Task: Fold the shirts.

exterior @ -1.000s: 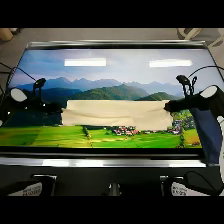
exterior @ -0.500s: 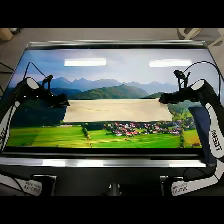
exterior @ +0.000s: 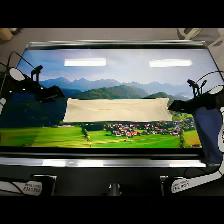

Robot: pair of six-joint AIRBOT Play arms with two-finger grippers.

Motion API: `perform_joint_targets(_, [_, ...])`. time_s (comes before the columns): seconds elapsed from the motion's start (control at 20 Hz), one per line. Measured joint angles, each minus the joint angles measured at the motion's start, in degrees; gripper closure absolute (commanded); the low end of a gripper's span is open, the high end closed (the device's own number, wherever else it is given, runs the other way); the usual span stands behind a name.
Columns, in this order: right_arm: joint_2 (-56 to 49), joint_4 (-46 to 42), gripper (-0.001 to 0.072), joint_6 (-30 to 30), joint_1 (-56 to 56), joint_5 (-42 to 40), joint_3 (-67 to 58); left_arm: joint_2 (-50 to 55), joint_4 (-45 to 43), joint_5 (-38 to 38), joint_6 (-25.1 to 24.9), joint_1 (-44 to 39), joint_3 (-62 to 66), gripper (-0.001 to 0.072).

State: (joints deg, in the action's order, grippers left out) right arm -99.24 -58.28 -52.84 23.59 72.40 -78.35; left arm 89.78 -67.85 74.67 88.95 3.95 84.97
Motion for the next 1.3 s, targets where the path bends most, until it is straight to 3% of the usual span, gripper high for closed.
perform_joint_targets(0.2, [-3.74, 6.19, 0.0006, 1.05, -1.29, 2.67, 0.15, -3.28, -0.02, 0.35, -0.24, -4.46, 0.22, 0.0006])
perform_joint_targets(0.25, [-4.46, 7.3, 0.005, 0.96, -2.14, 2.73, 0.15, -3.67, -0.04, 0.33, -0.26, -5.84, 0.22, 0.0006])
perform_joint_targets(0.3, [-5.03, 8.02, 0.0186, 0.39, -3.17, 2.27, 0.13, -3.91, -0.07, 0.2, -0.31, -7.13, 0.22, 0.0006])
perform_joint_targets(0.35, [-5.4, 8.04, 0.0474, -0.17, -4.22, 1.01, 0.13, -4.17, -0.07, -0.02, -0.35, -8.48, 0.22, 0.0006])
perform_joint_targets(0.4, [-5.86, 7.98, 0.0687, -0.72, -5.25, -0.68, 0.26, -4.31, -0.07, -0.33, -0.39, -9.68, 0.24, 0.0007])
perform_joint_targets(0.45, [-5.95, 7.54, 0.0686, -1.29, -6.16, -1.38, 0.28, -4.31, -0.07, -0.85, -0.39, -10.75, 0.24, 0.0009])
perform_joint_targets(0.5, [-5.55, 7.26, 0.0687, -1.2, -7.06, -1.86, 0.13, -4.26, -0.11, -1.84, -0.42, -11.93, 0.22, 0.0126])
perform_joint_targets(0.55, [-4.92, 7.48, 0.0687, -1.11, -7.74, -2.43, -0.09, -4.07, -0.11, -2.99, -0.42, -13.11, 0.22, 0.0457])
perform_joint_targets(0.6, [-3.65, 7.74, 0.0687, -0.68, -8.39, -2.51, -0.35, -3.65, -0.09, -4.48, -0.42, -14.29, 0.22, 0.0626])
perform_joint_targets(0.65, [-2.12, 8.13, 0.0688, -0.39, -9.01, -2.62, -0.55, -3.04, -0.09, -6.14, -0.42, -15.5, 0.2, 0.0659])
perform_joint_targets(0.8, [4.35, 8.41, 0.0688, 0.42, -11.15, -2.97, -0.9, 0.42, 1.95, -12.55, -0.44, -19.76, 0.2, 0.0661])
perform_joint_targets(1.1, [19.8, 8.33, 0.0688, 0.26, -18.14, -2.25, -1.07, 10.93, 14.86, -19.54, -0.44, -28.09, 0.15, 0.0679])
perform_joint_targets(1.3, [27.8, 6.38, 0.0687, -3.39, -22.91, -1.01, -1.07, 15.65, 26.49, -27.36, -0.42, -33.73, 0.15, 0.0679])
